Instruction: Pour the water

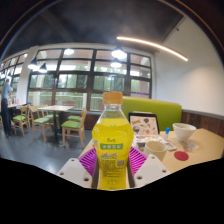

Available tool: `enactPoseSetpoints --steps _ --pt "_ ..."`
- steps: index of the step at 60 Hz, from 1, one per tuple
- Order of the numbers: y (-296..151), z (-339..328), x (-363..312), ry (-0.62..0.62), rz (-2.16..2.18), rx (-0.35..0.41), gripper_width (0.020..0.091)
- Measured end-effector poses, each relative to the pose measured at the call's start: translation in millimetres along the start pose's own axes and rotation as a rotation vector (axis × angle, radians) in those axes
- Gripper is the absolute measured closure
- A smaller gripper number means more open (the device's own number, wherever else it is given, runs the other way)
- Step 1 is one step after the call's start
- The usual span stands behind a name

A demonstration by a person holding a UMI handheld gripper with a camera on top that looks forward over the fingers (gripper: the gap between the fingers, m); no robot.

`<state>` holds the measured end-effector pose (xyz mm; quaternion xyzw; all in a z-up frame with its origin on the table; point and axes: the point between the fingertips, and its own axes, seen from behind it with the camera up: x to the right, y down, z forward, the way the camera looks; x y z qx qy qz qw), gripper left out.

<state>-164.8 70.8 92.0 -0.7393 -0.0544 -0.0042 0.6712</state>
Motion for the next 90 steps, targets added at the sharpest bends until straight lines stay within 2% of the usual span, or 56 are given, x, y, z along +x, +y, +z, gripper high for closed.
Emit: enactPoseSetpoints --steps 2,8,17,20,26,30,31,36,37,38,43,44,55,61,73,79,81,85,89,90 --pt "3.2 8.4 4.4 0.009 -0.024 0.007 0.0727" --pt "1.9 10.9 -0.5 -0.001 -0.043 0.021 0.0814" --pt "-2.6 7.6 -10.1 -0.020 0.002 0.014 0.0813" --pt "1.7 25.3 -4.9 -0.070 0.086 0.001 0.0813" --pt "-27.3 25.1 -26.6 -0.149 0.430 -0.003 0.0813" --pt "-38.1 49.3 -3.8 -0.220 0.718 0.018 0.0814" --pt "-52.3 35.5 -11.1 -0.218 0.806 0.018 0.0812" --pt "-66.1 44.2 5.9 -0.297 1.172 0.042 0.0804" --pt "-74.1 41.0 -3.3 -0.279 1.254 0.046 0.0805" --pt "-58.7 62.3 10.6 -0.314 1.315 0.051 0.0805" --pt "-55.6 69.7 29.5 -0.362 1.634 0.045 0.0806" --pt "-69.7 61.0 19.4 -0.340 1.694 0.036 0.0806" --pt "-67.3 75.7 31.9 -0.406 2.044 0.026 0.0805" --pt "-65.3 77.6 40.7 -0.395 2.199 0.025 0.0805" --pt "-69.3 69.1 44.9 -0.378 2.234 0.035 0.0804" --pt "-86.0 76.0 40.5 -0.395 2.063 0.052 0.0805" --pt "-96.4 56.1 33.7 -0.409 1.922 0.078 0.0805" --pt "-124.2 56.5 37.2 -0.433 1.592 0.131 0.0807" --pt "-176.6 20.8 51.1 -0.462 1.265 0.248 0.0806" --pt "-193.3 34.7 58.2 -0.435 1.196 0.280 0.0805"
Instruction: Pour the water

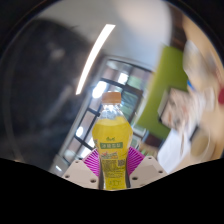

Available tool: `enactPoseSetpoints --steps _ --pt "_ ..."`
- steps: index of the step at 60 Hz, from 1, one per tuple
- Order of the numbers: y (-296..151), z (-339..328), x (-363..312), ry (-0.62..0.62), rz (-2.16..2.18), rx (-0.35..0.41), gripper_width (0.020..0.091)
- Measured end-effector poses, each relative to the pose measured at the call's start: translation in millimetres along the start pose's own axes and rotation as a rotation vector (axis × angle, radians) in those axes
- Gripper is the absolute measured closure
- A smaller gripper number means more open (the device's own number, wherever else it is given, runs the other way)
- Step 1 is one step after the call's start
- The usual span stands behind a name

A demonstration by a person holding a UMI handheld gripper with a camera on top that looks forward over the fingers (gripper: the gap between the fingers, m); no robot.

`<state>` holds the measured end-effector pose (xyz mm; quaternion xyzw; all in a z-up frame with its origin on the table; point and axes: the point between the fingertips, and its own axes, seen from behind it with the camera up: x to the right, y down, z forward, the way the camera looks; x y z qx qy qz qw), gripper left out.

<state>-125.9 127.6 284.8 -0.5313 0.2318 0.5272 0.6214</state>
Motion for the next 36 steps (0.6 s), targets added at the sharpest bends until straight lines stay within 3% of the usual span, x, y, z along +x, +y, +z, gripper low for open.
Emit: enactPoseSetpoints --steps 6,7,15,18,21,25,30,36 --pt "-88.2 -10.4 -43.0 -0.007 -0.563 0.119 0.0805" --pt "-98.6 -35.6 -50.7 -0.029 -0.653 0.134 0.0806" --pt "-185.1 -37.9 0.3 0.145 -1.061 0.177 0.0807" --pt "-199.5 -73.3 44.9 0.205 -1.165 0.156 0.0808" --pt "-216.9 -56.1 109.2 0.328 -1.190 0.097 0.0807" --pt "-207.3 -74.8 186.7 0.423 -1.224 0.007 0.0806" --pt "-206.0 -73.1 253.1 0.482 -1.220 -0.091 0.0806" --pt "-192.7 -66.8 284.8 0.485 -1.164 -0.159 0.0806"
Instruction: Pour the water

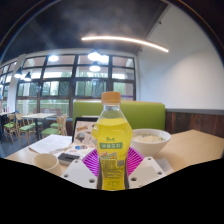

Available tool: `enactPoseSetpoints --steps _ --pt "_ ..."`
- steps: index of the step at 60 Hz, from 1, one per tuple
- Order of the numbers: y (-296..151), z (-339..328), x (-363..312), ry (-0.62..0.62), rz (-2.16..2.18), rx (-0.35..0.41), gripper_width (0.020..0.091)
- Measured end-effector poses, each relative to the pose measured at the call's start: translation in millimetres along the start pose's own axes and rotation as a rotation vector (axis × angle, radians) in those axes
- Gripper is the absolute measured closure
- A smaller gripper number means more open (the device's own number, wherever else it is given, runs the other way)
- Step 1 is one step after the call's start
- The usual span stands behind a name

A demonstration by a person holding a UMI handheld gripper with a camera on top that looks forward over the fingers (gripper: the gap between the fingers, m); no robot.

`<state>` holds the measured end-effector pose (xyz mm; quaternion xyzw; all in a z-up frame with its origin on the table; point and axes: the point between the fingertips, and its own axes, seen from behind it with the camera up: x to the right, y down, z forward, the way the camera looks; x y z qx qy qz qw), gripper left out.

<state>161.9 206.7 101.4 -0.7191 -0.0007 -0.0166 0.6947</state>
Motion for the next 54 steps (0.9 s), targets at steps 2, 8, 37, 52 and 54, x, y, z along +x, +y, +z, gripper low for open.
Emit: enactPoseSetpoints --steps 2,8,37,52,54 --pt "11.8 -1.9 -0.2 -0.011 0.001 -0.028 0.0782" --pt "5.6 -1.2 -4.2 -0.004 0.037 -0.021 0.0806" --pt "-26.4 -110.3 -15.9 0.005 0.056 -0.098 0.0271" --pt "-69.8 -260.2 -68.6 -0.052 0.057 -0.047 0.0272" --pt "-67.7 -277.3 -72.4 -0.056 0.050 -0.046 0.0276"
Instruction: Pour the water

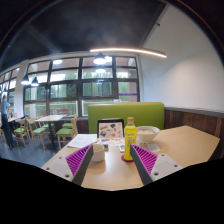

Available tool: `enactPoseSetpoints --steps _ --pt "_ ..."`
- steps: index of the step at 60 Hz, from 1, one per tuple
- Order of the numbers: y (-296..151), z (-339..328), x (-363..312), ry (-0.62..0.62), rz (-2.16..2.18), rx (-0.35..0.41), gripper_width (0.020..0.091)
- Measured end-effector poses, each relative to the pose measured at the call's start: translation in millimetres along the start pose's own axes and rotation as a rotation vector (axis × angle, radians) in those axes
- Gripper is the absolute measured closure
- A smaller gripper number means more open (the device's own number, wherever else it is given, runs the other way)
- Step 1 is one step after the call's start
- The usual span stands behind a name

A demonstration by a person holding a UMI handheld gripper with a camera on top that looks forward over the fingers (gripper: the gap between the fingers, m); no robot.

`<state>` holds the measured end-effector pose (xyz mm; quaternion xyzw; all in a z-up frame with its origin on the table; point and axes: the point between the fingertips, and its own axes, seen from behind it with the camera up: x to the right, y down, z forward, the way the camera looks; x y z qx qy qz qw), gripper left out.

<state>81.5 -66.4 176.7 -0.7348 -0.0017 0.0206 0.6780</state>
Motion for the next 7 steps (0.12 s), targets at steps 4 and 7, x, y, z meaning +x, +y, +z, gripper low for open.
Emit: enactPoseSetpoints --steps 4,7 --pt "5.9 -30.8 -5.9 0.012 -0.002 -0.005 0.0272" --pt "12.9 -43.7 -8.2 0.005 0.001 -0.007 0.0270"
